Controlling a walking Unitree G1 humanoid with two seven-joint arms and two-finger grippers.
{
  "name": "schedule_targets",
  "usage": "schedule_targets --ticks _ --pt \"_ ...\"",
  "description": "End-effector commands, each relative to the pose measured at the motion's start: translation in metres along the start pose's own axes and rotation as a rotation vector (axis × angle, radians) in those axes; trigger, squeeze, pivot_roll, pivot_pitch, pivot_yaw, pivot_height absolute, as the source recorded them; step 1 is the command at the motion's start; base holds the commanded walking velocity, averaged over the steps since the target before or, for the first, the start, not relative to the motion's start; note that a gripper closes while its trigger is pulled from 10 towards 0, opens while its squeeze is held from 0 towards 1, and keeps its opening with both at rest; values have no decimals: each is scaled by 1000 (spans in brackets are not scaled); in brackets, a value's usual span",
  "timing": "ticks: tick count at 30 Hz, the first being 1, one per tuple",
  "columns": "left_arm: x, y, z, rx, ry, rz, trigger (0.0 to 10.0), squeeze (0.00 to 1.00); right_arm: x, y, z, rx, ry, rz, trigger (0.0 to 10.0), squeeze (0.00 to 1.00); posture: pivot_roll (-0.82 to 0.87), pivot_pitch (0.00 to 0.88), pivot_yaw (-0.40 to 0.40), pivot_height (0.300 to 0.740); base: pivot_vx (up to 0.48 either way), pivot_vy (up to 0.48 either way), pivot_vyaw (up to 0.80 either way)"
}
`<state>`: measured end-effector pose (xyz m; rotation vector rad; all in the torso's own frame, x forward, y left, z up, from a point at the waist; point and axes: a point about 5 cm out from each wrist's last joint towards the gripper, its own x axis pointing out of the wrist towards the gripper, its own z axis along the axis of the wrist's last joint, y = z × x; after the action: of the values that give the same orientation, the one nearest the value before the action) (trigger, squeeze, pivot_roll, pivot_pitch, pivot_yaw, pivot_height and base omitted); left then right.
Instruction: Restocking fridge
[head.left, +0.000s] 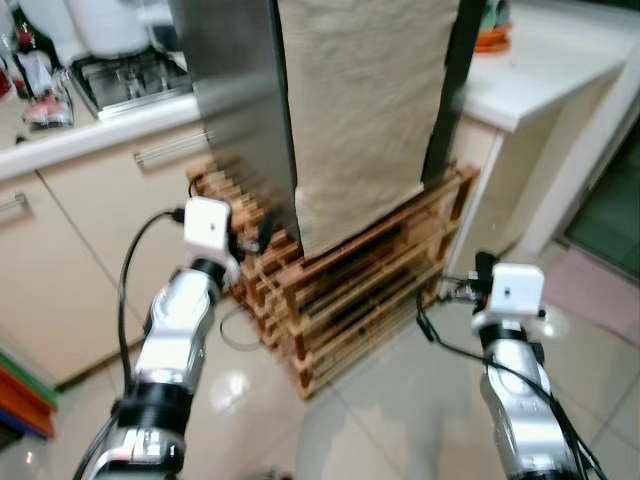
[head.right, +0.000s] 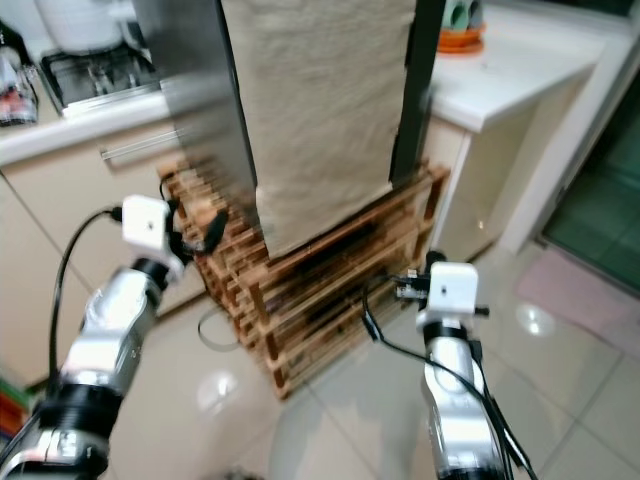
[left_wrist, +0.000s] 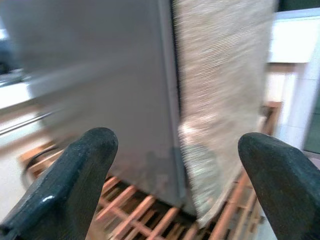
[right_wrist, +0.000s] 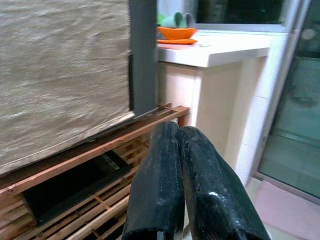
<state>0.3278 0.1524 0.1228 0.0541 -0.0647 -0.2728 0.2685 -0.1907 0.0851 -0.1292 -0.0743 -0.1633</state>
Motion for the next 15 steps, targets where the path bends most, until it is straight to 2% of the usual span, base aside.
schedule_targets --ticks 1,2,6,11,15 --pt "3 3 5 13 -9 6 10000 0 3 -1 1 11 -7 -19 10000 0 -64 0 60 740 0 0 -663" --pt "3 4 5 16 -10 8 10000 0 3 -1 1 15 -11 -20 10000 0 -64 0 60 740 0 0 -663" --pt "3 4 6 2 -13 9 10000 0 3 0 1 5 -18 -15 10000 0 -61 0 59 740 67 0 0" --pt "3 3 9 -7 -47 13 10000 0 5 -2 7 -9 -56 -29 10000 0 -60 0 58 740 302 357 0" --pt "5 -3 15 -27 -87 -5 10000 0 6 -2 8 -15 -64 -29 10000 0 -62 0 56 740 307 369 0"
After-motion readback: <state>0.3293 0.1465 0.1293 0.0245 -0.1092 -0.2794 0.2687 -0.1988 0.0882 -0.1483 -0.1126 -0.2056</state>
